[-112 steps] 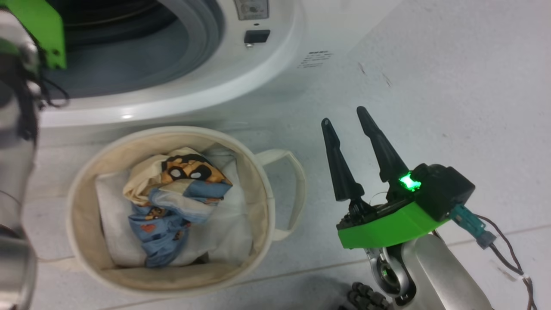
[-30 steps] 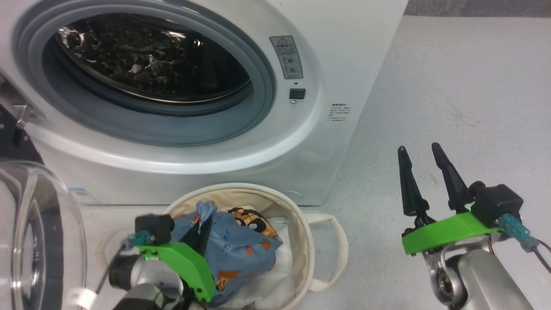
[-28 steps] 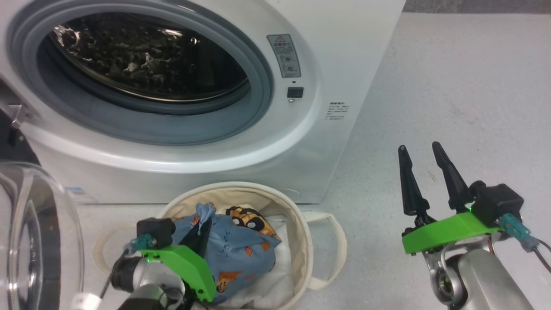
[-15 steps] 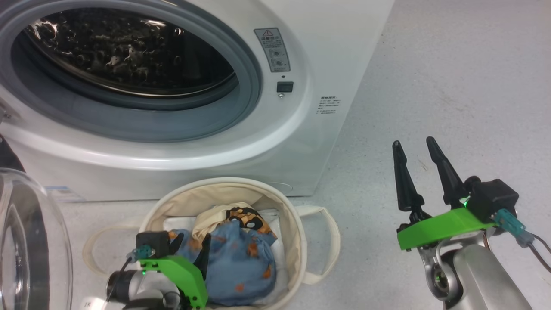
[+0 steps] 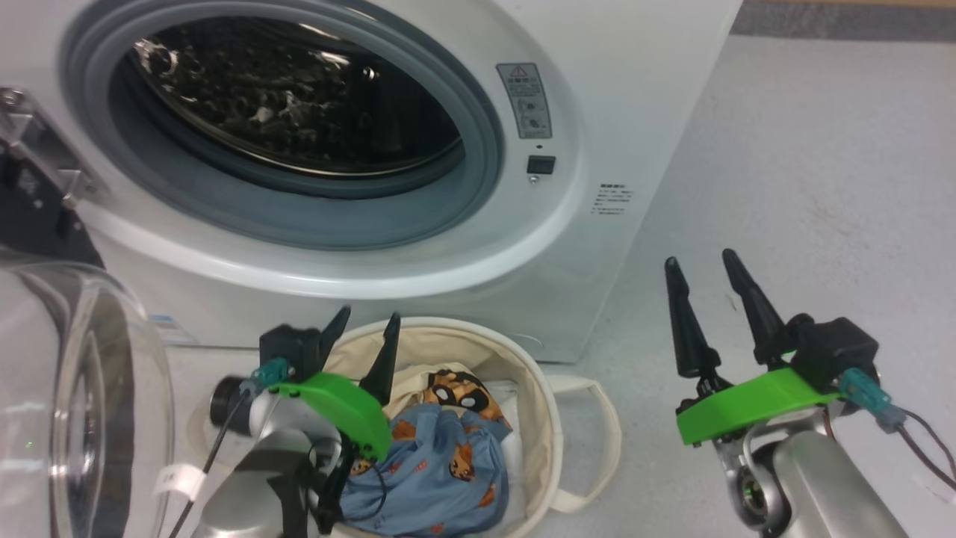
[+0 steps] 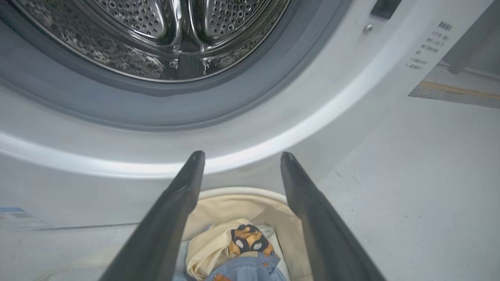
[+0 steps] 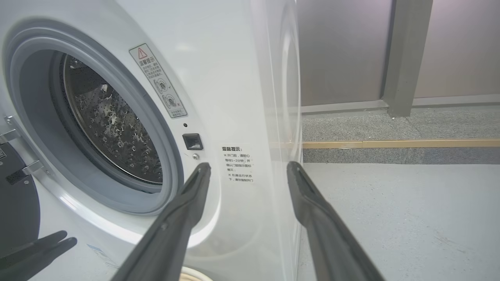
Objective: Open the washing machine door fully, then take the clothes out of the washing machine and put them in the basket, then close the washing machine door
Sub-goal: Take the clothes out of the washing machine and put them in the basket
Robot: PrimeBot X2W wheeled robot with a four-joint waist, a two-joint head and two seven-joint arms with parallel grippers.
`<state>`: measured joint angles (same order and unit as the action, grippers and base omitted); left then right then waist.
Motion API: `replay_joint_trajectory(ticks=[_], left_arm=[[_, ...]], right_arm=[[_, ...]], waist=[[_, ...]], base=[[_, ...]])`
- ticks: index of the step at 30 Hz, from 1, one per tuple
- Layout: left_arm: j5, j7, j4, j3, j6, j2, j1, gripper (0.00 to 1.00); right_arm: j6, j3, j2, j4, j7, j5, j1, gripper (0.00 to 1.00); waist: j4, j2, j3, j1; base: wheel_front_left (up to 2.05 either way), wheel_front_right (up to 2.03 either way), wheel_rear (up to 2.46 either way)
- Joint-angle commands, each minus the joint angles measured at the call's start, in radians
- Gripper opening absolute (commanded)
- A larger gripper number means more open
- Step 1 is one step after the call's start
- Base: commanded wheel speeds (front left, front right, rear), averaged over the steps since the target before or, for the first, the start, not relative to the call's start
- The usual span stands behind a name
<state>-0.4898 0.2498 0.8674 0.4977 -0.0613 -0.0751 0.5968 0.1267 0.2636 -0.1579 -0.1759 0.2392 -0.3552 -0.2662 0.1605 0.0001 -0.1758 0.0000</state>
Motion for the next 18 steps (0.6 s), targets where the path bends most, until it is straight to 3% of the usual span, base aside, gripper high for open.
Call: replay_joint_trajectory(ticks=[1, 11, 18], left_arm=[[0.007, 0.012, -0.034, -0.034, 0.003, -0.025, 0.026, 1.0], [0.035, 0.01, -0.345, -0.09, 0.064, -0.086, -0.105, 1.0], [-0.009, -0.074, -0.585, -0.134, 0.109, -0.153, -0.207, 1.0]], right_arm=[[0.004, 0.021, -0.002, 0.027, 0.011, -0.005, -0.019, 1.0], [0.004, 0.115, 0.019, -0.003, 0.014, -0.032, -0.019, 1.0], [0.004, 0.145, 0.017, -0.02, 0.015, -0.042, -0.024, 1.0]], waist=[[-0.011, -0.0001, 0.013, 0.0], [-0.032, -0.0001, 0.071, 0.0], [-0.041, -0.0001, 0.091, 0.0]], base=[[0.0, 0.0, 0.0], [0.0, 0.0, 0.0], [0.0, 0.0, 0.0]])
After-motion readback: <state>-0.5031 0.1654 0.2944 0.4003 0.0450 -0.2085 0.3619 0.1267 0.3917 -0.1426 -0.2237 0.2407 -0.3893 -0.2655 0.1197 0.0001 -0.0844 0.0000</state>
